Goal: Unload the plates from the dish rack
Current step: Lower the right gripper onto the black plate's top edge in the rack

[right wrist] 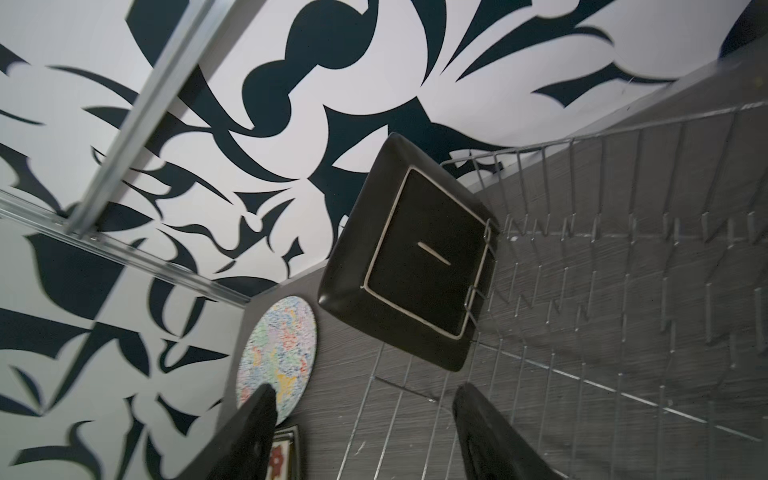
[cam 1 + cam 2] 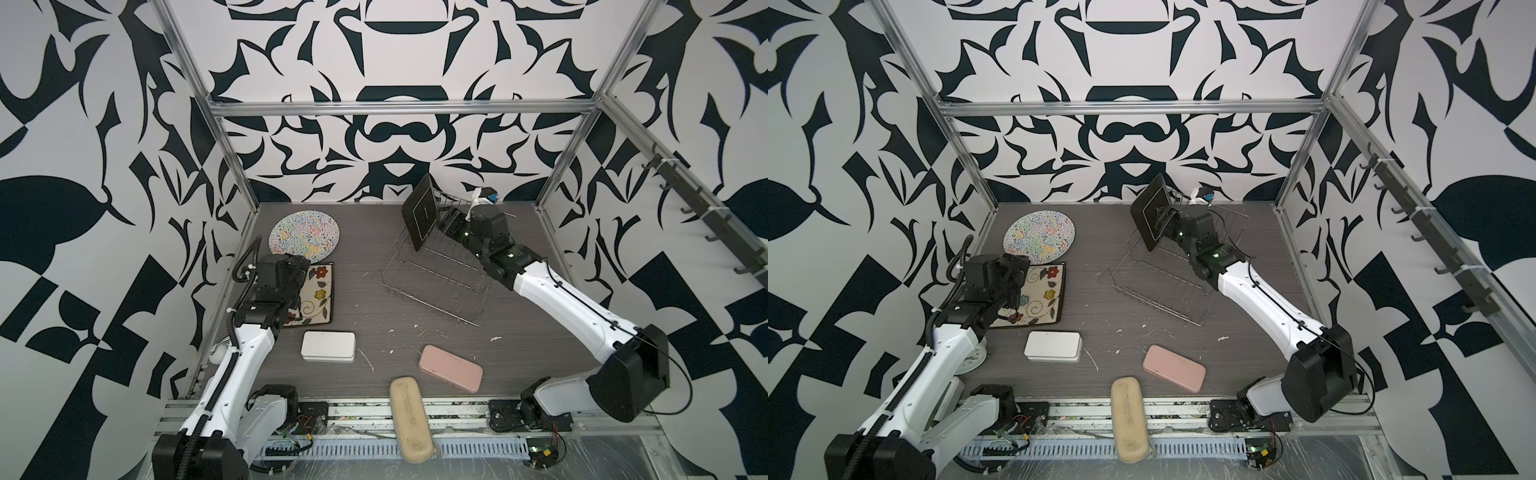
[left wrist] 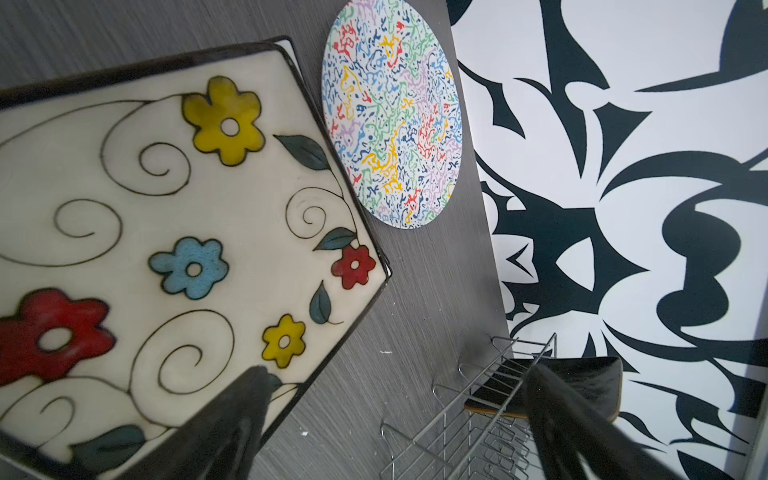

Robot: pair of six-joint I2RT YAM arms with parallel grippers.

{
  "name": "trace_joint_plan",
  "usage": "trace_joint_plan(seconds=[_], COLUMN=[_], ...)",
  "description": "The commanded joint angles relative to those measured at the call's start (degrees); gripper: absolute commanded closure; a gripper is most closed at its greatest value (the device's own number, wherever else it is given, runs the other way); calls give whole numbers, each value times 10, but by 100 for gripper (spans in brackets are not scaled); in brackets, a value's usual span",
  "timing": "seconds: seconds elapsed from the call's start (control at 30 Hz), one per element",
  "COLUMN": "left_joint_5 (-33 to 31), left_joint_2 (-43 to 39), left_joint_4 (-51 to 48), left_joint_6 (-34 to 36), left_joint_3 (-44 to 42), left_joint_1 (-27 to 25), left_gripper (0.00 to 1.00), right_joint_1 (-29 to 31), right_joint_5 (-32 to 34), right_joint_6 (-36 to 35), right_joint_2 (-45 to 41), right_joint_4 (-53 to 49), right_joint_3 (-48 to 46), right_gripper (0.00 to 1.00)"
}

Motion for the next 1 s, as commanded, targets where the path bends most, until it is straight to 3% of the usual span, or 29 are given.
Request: trace_joint_plan(seconds=[0.0, 0.23, 0.47, 0.97], left_joint_5=[12, 30, 35, 43], left_joint_2=[-2, 1, 1, 5], left_joint_4=[31, 43, 49, 66], left_joint_6=[24, 10, 12, 29], left_joint_3=[-7, -15, -17, -19], left_joint_1=[1, 1, 1, 1], left_gripper=[0, 1, 1, 1], right_joint_1=[49, 131, 173, 175], right_joint_5=[137, 322, 464, 564], right_joint_6=[-115, -203, -264, -353], right_joint_2=[29, 150, 281, 457], right_joint_4=[-61, -115, -163, -93], right_joint_3=[61, 177, 297, 446], right_gripper=[26, 21, 15, 19])
